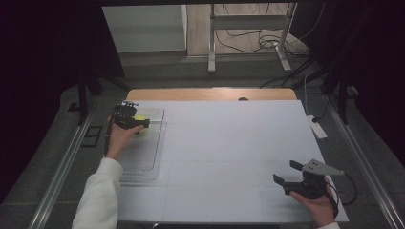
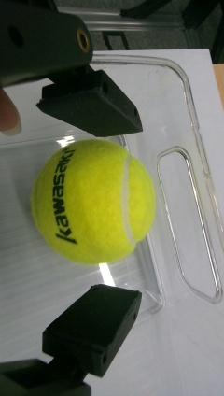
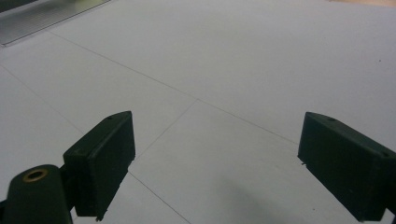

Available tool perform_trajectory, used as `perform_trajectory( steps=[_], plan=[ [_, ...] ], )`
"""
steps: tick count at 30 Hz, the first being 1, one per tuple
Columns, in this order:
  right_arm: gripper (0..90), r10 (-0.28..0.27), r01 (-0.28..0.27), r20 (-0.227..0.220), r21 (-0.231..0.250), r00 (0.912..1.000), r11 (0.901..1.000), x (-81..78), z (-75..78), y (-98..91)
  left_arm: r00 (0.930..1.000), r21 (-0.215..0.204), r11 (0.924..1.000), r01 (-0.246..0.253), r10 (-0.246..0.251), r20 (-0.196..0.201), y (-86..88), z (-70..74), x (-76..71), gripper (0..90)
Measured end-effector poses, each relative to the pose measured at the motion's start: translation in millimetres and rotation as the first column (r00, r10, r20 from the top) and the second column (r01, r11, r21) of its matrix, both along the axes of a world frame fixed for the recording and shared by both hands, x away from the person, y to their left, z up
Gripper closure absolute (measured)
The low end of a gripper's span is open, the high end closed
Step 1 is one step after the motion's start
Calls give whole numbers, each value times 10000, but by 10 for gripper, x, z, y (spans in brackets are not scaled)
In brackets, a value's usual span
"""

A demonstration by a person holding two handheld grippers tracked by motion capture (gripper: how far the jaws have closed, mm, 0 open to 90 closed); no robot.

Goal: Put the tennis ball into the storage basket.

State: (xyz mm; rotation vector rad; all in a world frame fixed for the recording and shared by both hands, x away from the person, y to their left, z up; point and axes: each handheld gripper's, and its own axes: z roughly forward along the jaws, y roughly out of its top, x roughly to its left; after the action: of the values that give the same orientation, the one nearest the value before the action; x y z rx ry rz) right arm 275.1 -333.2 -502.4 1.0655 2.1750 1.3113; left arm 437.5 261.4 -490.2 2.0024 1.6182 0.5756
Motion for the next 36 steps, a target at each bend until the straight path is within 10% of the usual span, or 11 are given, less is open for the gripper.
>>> perform_trajectory(
  steps=[21,36],
  plan=[
    [113,-66,69,-91,248,9999,9997,5,-20,-56,9899,-1264,9896,682,-513,1320,74,196,-272,178],
    [113,3,-3,32,162,10000,9999,1,14,-17,9566,-1779,9663,1858,-1365,2575,-66,419,-660,176]
  ],
)
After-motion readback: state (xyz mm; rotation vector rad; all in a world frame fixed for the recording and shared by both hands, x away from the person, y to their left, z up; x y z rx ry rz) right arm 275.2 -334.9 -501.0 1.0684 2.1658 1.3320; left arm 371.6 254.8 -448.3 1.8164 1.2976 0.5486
